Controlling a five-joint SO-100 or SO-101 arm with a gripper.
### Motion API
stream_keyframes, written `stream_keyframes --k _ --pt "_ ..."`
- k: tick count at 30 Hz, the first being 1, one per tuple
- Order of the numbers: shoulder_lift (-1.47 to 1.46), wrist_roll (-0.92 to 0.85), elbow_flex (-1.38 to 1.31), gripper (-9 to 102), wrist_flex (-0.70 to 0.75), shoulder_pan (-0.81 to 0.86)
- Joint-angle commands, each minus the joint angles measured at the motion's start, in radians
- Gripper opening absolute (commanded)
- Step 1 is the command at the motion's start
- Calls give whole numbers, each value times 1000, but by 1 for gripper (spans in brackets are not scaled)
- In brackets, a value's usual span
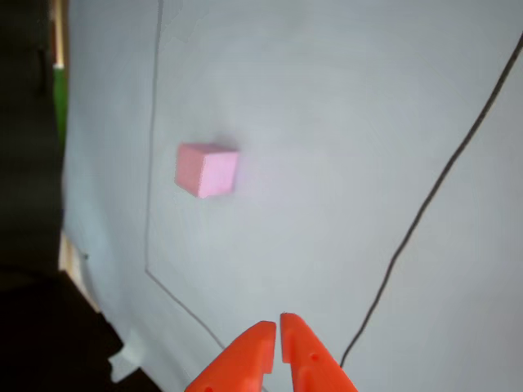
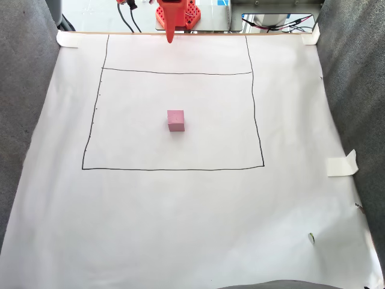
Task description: Grasp the colored block, Place it on the black dot, and then return the arm to the default position.
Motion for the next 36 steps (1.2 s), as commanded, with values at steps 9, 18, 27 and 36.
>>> stream_keyframes --k 9,18,27,36 --pt "337 -80 367 0 -232 83" --pt "339 -29 433 0 -202 55" --pt "339 -23 433 0 -37 54" --pt "339 -57 428 0 -25 29"
